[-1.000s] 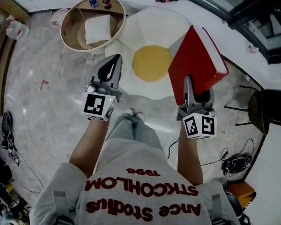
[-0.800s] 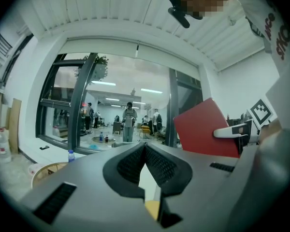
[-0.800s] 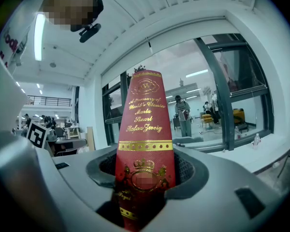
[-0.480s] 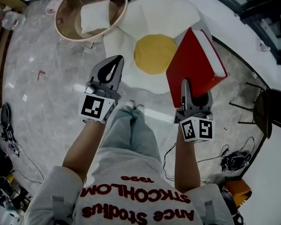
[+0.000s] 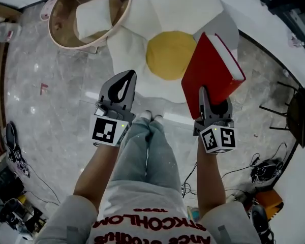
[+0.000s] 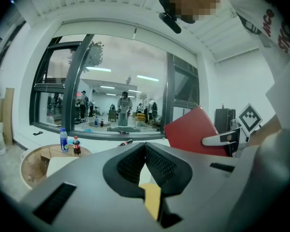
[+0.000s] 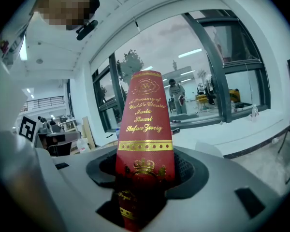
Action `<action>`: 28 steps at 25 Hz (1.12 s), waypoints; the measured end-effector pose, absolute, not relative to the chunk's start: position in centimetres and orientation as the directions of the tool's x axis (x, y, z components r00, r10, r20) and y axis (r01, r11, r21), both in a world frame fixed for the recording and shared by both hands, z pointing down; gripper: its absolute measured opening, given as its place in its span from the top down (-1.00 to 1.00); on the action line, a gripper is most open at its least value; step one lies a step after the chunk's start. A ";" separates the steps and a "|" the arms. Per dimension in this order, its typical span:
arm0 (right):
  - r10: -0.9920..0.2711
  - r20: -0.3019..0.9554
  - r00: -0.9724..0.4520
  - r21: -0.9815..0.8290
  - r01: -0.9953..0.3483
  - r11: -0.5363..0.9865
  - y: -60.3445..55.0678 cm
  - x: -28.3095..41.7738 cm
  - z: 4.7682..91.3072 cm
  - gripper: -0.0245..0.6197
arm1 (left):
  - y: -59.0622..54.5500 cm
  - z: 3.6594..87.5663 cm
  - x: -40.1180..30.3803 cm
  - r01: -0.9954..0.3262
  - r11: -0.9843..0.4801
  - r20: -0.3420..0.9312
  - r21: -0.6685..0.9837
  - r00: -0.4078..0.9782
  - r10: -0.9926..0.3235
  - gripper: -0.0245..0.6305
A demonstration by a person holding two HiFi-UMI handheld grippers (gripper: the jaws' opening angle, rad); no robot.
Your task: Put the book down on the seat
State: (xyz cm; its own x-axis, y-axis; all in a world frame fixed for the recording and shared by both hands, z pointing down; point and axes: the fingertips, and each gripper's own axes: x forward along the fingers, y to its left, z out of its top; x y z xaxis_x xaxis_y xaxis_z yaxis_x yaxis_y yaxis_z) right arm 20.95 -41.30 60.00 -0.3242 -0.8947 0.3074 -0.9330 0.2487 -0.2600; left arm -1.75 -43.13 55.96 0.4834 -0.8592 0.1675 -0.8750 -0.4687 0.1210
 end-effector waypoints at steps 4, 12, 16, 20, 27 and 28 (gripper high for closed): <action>-0.877 0.354 -0.325 -0.269 -0.933 0.237 -42.9 21.1 66.3 0.11 | -43.7 60.2 -1.9 -0.879 -0.457 0.192 0.134 0.475 -0.859 0.88; -0.831 0.450 -0.327 -0.258 -0.939 0.229 -46.0 21.5 80.0 0.11 | -44.3 67.0 -1.7 -0.884 -0.455 0.187 0.109 0.468 -0.864 0.88; -0.798 0.512 -0.317 -0.319 -0.933 0.166 -47.2 21.7 87.1 0.11 | -43.8 70.5 -2.2 -0.882 -0.462 0.205 0.093 0.471 -0.858 0.88; -0.749 0.583 -0.314 -0.365 -0.925 0.104 -47.8 21.9 93.2 0.11 | -42.9 73.2 -3.2 -0.897 -0.432 0.226 0.092 0.442 -0.868 0.88; -0.671 0.670 -0.319 -0.363 -0.928 0.079 -49.8 21.2 100.2 0.11 | -42.1 76.7 -3.9 -0.909 -0.407 0.254 0.095 0.417 -0.873 0.88; -0.661 0.680 -0.318 -0.360 -0.930 0.076 -50.0 21.0 100.9 0.11 | -42.2 77.1 -3.9 -0.909 -0.406 0.256 0.095 0.416 -0.873 0.88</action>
